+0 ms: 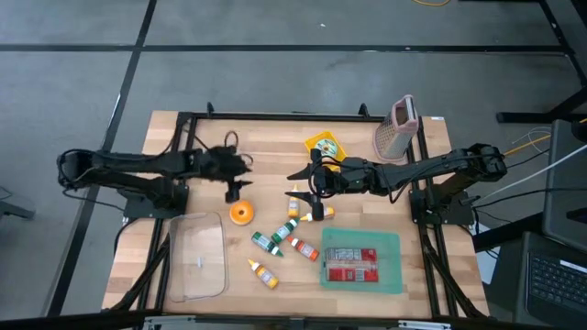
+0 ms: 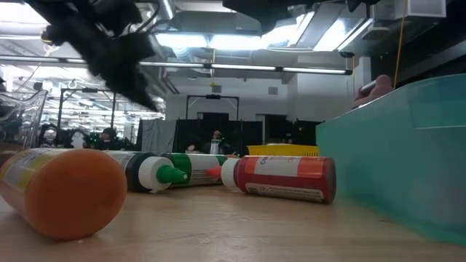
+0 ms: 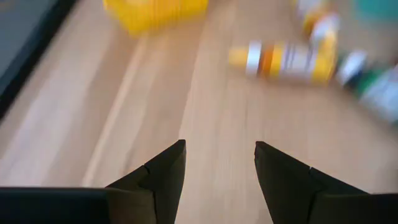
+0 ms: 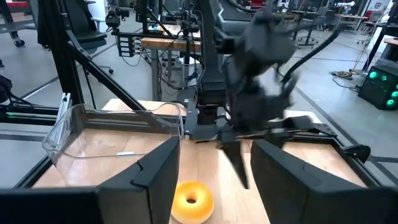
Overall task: Pick & Place Food Item
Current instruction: Stack the orange donut on top of the green donut in the yellow bin, then put the top right yellow food coloring bottle into the transparent bin
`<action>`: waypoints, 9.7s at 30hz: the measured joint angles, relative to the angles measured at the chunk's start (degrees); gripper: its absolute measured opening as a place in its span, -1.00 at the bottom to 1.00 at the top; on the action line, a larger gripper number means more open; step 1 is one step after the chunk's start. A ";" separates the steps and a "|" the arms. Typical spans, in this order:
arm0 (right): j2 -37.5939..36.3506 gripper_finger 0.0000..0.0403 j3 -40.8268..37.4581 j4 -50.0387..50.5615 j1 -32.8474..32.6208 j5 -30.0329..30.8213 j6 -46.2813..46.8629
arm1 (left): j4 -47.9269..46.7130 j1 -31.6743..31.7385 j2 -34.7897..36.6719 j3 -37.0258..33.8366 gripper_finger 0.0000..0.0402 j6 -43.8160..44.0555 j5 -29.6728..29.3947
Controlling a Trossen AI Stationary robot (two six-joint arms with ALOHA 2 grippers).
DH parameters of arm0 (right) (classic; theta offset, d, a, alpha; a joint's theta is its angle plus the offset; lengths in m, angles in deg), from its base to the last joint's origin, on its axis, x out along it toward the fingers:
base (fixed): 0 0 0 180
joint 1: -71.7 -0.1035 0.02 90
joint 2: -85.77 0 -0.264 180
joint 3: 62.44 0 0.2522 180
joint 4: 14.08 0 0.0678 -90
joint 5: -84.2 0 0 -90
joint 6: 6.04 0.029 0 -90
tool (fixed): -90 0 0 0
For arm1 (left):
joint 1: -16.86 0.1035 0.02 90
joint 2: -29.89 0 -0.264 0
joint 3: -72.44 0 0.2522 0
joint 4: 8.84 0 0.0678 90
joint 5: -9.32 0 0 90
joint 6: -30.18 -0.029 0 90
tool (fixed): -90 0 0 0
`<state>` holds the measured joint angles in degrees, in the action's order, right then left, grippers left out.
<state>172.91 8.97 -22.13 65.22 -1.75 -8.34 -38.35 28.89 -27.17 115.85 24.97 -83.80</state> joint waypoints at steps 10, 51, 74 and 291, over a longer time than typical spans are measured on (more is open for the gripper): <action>0.00 -0.03 0.00 0.11 0.04 0.00 -0.07 | -11.47 -8.92 -0.21 0.04 -0.07 5.94 1.65; 0.00 -0.03 0.00 0.65 0.07 0.00 -1.62 | 6.70 1.89 -23.35 7.23 -0.91 -9.42 3.54; 0.00 -0.03 0.00 0.83 0.07 0.00 -1.53 | -2.96 0.94 -25.16 18.70 -0.21 -14.06 11.94; -0.02 -0.03 -0.02 3.79 -1.79 0.04 1.53 | 45.79 -16.08 -8.18 -7.35 -0.21 13.18 -25.15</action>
<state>172.89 8.95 -18.34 63.43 -1.71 -6.81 7.45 12.81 -35.35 108.50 38.15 -108.95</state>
